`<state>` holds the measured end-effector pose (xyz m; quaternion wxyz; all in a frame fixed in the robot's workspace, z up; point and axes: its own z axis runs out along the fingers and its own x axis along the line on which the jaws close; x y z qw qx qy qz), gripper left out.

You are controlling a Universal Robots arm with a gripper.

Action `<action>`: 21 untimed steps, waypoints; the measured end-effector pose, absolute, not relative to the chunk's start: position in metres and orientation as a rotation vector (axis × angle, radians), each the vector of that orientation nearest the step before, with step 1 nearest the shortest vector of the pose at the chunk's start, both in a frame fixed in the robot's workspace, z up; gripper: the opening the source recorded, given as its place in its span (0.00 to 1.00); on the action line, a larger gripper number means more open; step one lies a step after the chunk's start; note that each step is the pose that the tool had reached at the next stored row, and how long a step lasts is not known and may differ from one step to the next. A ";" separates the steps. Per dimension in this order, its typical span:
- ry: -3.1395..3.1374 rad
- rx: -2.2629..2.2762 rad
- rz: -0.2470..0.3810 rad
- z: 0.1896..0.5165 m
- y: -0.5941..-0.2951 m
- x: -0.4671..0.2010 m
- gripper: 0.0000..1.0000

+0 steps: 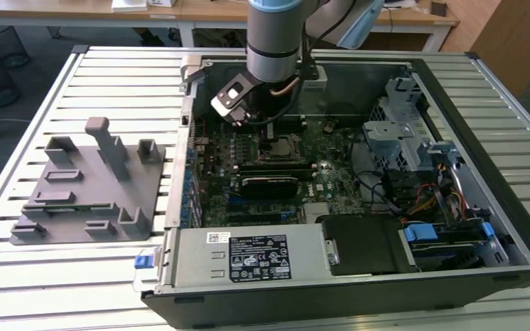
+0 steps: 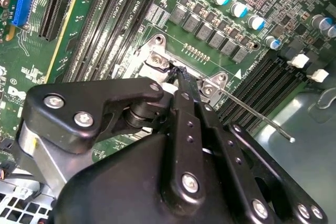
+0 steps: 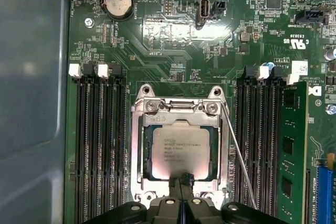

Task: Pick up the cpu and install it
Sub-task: 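Close the cpu cover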

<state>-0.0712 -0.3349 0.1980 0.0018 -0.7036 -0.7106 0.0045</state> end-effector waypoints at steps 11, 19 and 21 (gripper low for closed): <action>-2.230 -2.208 0.014 0.201 -0.335 -0.073 0.12; -2.230 -2.209 0.016 0.207 -0.335 -0.073 0.12; -2.228 -2.211 0.017 0.207 -0.335 -0.072 0.12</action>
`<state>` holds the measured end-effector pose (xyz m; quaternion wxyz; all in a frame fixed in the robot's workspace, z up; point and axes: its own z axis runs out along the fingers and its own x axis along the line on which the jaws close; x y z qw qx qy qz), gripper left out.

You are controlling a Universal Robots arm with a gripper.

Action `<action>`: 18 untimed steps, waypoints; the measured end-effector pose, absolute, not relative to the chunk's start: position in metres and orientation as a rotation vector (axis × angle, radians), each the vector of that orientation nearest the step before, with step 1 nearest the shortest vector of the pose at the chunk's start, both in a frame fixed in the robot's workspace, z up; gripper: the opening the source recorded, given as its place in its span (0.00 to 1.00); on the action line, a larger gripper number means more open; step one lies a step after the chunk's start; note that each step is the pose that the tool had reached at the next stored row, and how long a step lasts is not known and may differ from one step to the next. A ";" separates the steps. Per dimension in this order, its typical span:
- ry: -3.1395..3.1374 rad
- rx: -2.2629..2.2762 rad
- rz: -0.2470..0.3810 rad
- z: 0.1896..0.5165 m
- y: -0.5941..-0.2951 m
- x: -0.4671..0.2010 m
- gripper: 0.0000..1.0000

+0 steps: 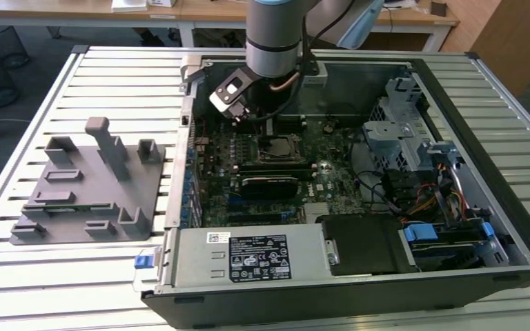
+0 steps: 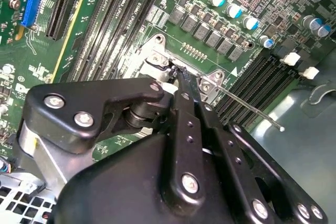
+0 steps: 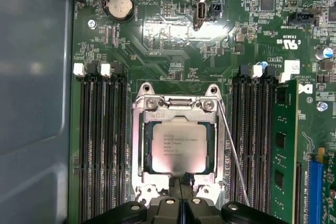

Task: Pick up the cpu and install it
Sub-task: 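Close the cpu cover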

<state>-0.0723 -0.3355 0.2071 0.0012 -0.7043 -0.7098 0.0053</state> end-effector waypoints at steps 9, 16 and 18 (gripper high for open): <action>-2.224 -2.212 0.020 0.207 -0.336 -0.060 0.12; -2.224 -2.212 0.020 0.207 -0.336 -0.055 0.12; -2.224 -2.212 0.020 0.207 -0.336 -0.055 0.12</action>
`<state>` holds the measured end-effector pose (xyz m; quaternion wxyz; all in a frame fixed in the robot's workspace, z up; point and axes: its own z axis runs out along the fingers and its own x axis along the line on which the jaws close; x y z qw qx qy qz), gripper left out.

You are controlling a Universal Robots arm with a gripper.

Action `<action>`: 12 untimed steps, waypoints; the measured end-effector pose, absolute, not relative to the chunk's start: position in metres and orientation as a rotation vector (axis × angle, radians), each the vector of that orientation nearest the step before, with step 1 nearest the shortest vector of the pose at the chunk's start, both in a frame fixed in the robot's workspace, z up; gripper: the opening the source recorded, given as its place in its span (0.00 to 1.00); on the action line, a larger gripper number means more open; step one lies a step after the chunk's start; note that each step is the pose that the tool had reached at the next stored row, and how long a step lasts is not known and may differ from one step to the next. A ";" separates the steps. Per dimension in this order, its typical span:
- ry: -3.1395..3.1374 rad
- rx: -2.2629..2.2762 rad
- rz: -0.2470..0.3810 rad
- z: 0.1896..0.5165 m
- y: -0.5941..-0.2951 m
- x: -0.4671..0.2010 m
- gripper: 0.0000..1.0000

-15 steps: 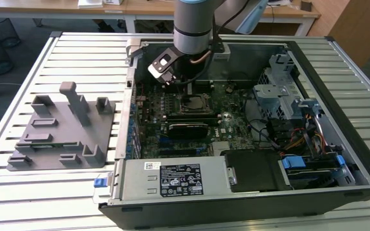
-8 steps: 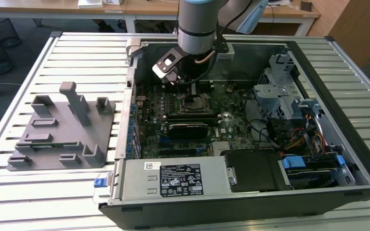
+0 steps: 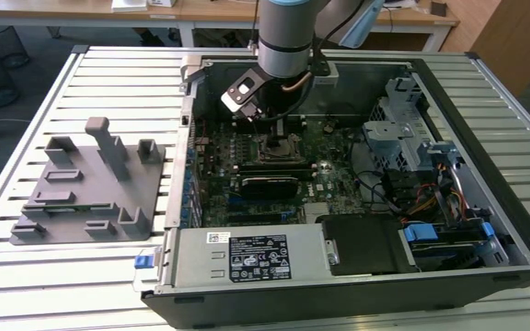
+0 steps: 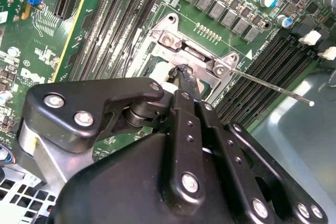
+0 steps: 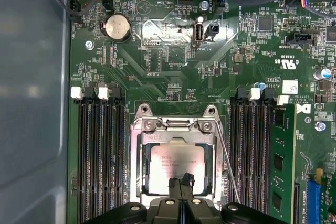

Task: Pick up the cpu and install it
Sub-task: 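Close the cpu cover, then install the first cpu locking lever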

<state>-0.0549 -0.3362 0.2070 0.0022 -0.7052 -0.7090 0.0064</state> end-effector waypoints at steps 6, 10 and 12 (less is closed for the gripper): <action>-2.224 -2.212 0.021 0.208 -0.336 -0.054 0.12; -2.224 -2.212 0.020 0.211 -0.336 -0.054 0.12; -2.224 -2.213 0.020 0.213 -0.336 -0.054 0.12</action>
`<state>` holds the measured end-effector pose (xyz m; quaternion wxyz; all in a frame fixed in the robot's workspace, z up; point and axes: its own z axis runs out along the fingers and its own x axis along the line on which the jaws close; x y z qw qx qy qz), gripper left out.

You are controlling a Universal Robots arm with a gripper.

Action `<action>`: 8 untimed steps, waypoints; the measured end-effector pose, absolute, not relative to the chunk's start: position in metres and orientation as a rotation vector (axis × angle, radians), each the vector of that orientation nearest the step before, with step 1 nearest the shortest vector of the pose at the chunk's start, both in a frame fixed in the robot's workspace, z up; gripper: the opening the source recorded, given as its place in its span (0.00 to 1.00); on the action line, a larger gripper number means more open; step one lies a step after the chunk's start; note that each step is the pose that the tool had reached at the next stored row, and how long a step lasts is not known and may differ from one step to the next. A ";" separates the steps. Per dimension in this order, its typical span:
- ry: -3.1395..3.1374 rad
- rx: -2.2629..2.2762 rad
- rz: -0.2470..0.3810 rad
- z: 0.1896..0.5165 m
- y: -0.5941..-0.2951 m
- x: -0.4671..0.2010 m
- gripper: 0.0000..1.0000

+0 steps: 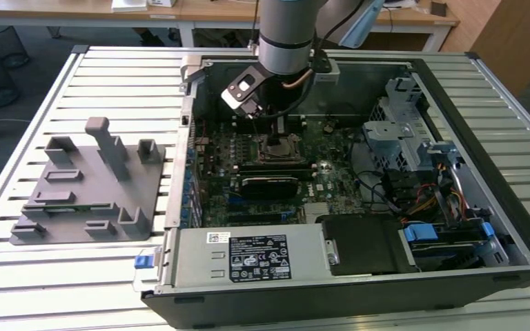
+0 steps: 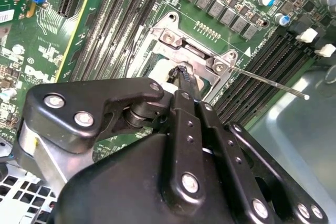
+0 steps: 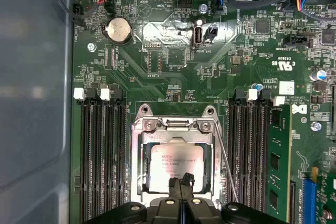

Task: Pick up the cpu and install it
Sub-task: 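Install the first cpu locking lever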

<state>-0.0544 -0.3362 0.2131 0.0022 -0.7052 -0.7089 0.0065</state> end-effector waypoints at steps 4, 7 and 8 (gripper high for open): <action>-2.223 -2.214 0.021 0.220 -0.336 -0.054 0.12; -2.223 -2.215 0.022 0.227 -0.336 -0.054 0.12; -2.223 -2.215 0.022 0.230 -0.336 -0.054 0.12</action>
